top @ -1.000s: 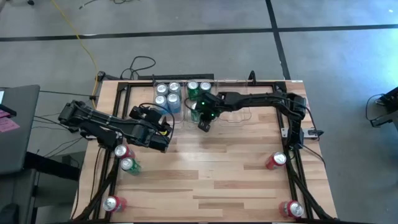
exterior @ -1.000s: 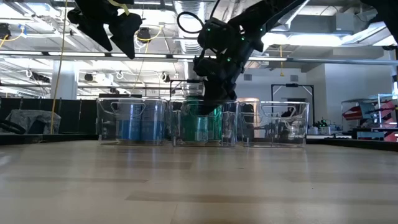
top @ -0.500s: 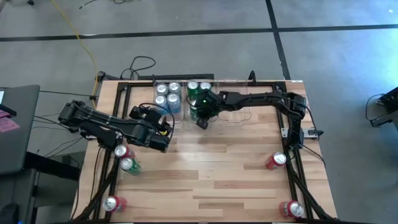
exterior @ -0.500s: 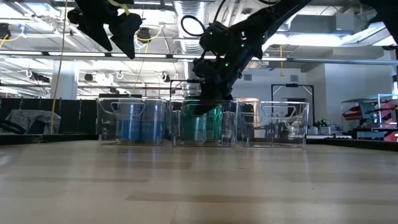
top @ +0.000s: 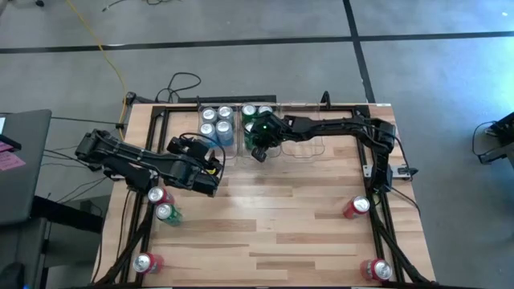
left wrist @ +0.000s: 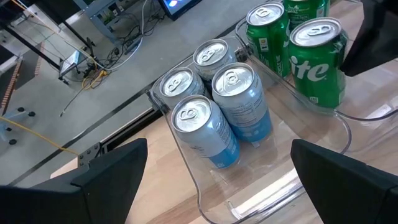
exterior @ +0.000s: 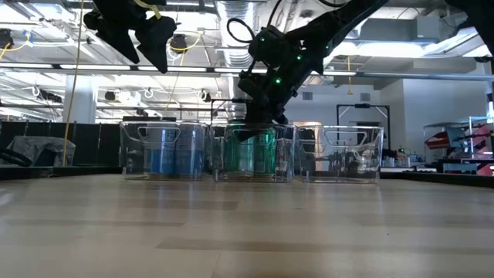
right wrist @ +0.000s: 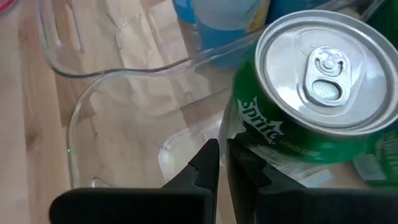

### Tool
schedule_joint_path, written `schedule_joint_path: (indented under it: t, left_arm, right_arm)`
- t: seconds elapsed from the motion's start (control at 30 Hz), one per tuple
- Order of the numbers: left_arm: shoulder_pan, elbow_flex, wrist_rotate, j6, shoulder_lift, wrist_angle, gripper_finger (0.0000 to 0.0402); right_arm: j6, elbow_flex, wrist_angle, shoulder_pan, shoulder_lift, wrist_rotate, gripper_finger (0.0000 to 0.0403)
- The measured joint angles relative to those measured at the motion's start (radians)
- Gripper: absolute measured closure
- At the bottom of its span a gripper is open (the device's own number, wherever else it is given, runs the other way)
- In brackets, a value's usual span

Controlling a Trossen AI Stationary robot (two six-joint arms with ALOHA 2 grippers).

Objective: Sort soda cans
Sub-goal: Put the green soda can into the middle transparent bin

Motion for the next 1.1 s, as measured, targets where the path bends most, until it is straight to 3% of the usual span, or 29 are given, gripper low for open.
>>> schedule_joint_path:
  t: [0.27, 0.9, 1.1]
  left_arm:
    - [0.0, 0.0, 0.002, -0.001, 0.0, 0.0, 0.001]
    - [0.0, 0.0, 0.022, -0.027, 0.0, 0.001, 0.001]
    - [-0.005, 0.0, -0.051, -0.021, 0.0, 0.0, 0.001]
  right_arm:
    - [-0.02, 0.0, 0.01, -0.014, 0.082, -0.01, 0.0353]
    - [-0.046, 0.0, 0.076, -0.039, 0.079, -0.006, 0.0353]
    - [-0.059, 0.0, 0.072, -0.039, 0.074, -0.006, 0.0353]
